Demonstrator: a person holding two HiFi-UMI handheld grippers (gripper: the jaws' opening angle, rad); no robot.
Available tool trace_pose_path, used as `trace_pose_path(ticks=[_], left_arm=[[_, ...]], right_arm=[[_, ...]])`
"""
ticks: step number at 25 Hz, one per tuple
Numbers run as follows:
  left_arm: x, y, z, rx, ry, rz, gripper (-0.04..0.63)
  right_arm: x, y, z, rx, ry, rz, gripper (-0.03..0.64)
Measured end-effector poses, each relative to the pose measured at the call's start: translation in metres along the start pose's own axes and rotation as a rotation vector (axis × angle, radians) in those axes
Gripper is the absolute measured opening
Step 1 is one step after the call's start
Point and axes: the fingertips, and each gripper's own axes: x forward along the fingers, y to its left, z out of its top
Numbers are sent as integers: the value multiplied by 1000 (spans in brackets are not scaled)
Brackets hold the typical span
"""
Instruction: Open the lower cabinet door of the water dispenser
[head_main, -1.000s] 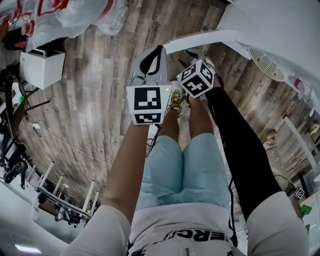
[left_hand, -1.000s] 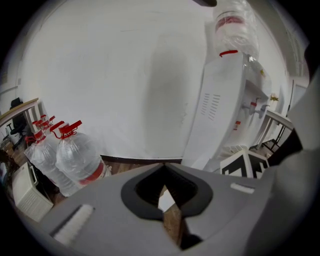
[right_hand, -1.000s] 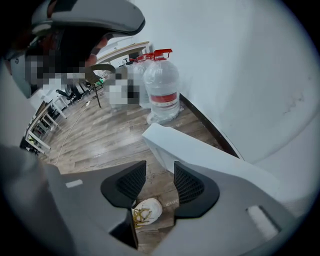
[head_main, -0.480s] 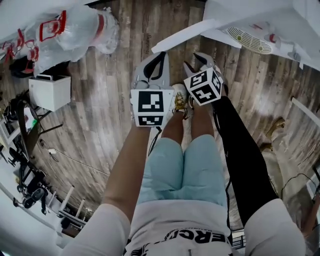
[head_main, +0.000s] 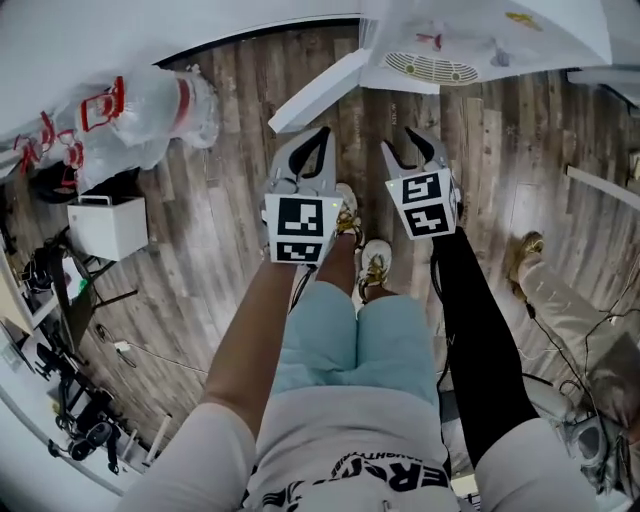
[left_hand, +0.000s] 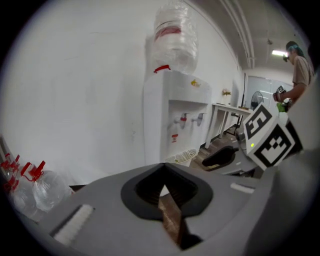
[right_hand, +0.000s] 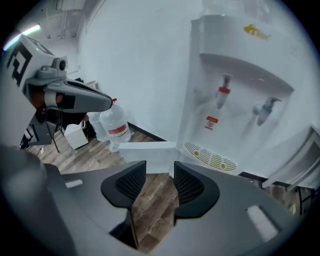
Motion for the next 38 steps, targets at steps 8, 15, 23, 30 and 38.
trace_pose_path(ticks=[8,15,23,30,38], left_arm=[[-54,-72,57,75,-56,-53,57],[-125,-138,92,93,-104,-68,57],[-190,-181,131,115,-174,-55,57],[-235,-197,162,142,-241,-31,57],[-279,-210,187,160,-307,-32,57]], right_arm=[[-128,-44,9,126,-132,-135,170],[-239,-44,9,158,-238,-196,170],[-337,-33,1,189,-328,-229,170],[-393,-23,9,136,-415,-224,170],[-436,-15,20,136,-486,-227,170]])
